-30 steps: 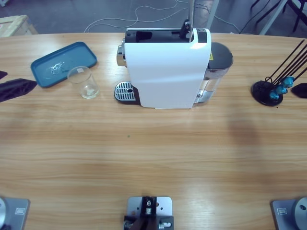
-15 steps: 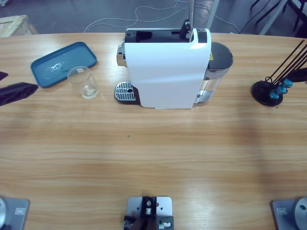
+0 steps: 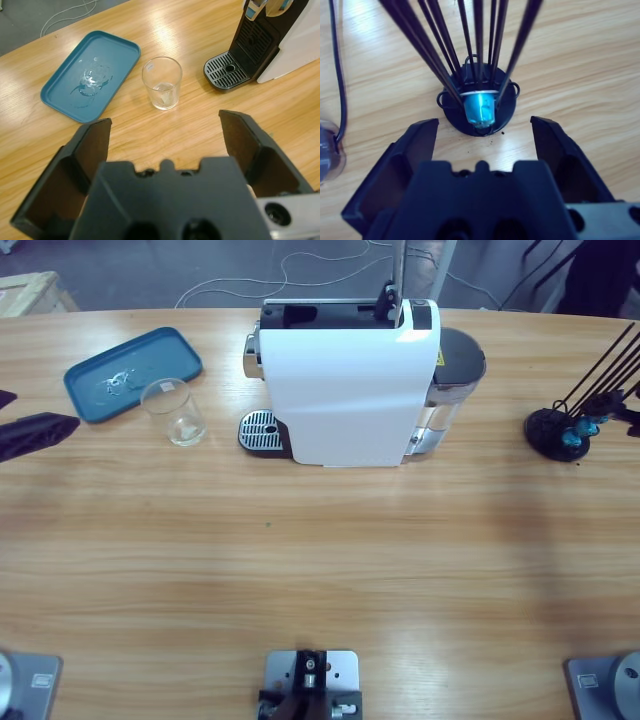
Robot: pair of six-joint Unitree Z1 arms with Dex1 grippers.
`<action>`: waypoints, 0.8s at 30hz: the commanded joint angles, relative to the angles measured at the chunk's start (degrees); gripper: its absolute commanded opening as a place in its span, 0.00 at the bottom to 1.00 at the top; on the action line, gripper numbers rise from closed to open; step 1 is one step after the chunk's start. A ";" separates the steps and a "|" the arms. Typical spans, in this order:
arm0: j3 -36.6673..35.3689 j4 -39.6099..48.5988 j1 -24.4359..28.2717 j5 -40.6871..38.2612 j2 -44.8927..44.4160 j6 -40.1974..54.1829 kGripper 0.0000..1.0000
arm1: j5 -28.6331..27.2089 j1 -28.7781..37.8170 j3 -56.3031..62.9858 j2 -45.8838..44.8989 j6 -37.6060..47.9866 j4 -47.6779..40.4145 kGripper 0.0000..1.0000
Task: Pour coffee
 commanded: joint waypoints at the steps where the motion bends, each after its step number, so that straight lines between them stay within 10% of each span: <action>1: 2.02 -0.89 -0.28 0.44 0.94 0.38 0.93 | -0.75 -0.80 1.98 3.30 0.55 -2.75 0.71; 24: 2.02 -0.98 -0.28 0.54 0.94 0.47 0.93 | -0.50 -2.15 2.51 4.71 0.69 -2.87 0.55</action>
